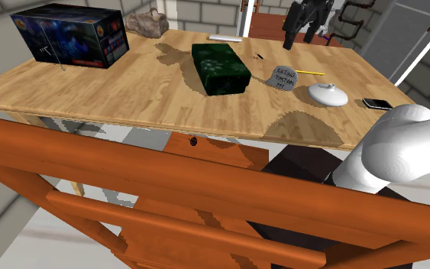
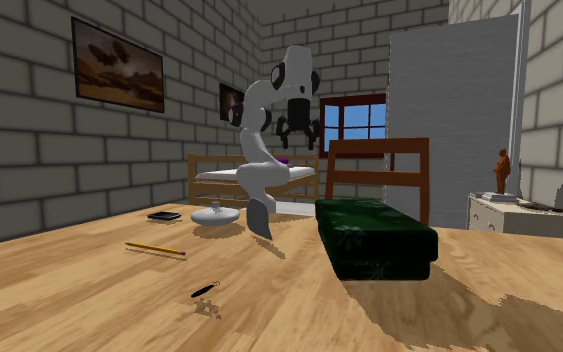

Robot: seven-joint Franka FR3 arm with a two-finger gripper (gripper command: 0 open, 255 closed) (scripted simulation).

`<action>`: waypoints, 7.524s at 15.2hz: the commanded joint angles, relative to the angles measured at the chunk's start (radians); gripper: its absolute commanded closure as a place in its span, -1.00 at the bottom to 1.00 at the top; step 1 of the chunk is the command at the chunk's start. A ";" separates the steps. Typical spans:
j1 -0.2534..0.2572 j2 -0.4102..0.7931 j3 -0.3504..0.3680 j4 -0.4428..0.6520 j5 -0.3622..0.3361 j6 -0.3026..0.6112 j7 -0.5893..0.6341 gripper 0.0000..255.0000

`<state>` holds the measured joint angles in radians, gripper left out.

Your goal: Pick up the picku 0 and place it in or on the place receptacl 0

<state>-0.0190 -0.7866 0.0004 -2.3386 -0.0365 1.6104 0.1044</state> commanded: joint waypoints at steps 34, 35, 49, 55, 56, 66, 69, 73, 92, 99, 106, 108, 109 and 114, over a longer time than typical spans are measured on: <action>0.149 0.132 -0.699 -0.325 -0.053 0.904 -0.718 -1.00; 0.149 0.132 -0.699 -0.325 -0.053 0.904 -0.718 1.00; 0.136 0.103 -0.664 -0.280 -0.056 0.831 -0.693 1.00; 0.128 0.079 -0.628 -0.219 -0.055 0.746 -0.668 1.00; 0.127 0.076 -0.623 -0.208 -0.054 0.732 -0.665 1.00; 0.129 0.059 -0.578 -0.092 -0.045 0.599 -0.632 1.00; 0.131 0.059 -0.568 -0.053 -0.041 0.561 -0.624 1.00; 0.136 0.062 -0.555 0.000 -0.036 0.511 -0.614 1.00; 0.324 0.479 -0.456 0.384 0.109 0.540 -0.433 1.00; 0.370 0.683 -0.445 0.594 0.179 0.521 -0.392 1.00; 0.370 0.673 -0.443 0.489 0.183 0.616 -0.405 1.00; 0.371 0.672 -0.444 0.462 0.186 0.642 -0.410 1.00; 0.371 0.672 -0.444 0.449 0.187 0.655 -0.413 1.00; 0.372 0.675 -0.445 0.385 0.199 0.721 -0.428 1.00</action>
<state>0.3522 -0.1103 -0.4453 -1.9353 0.1605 2.3137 -0.3214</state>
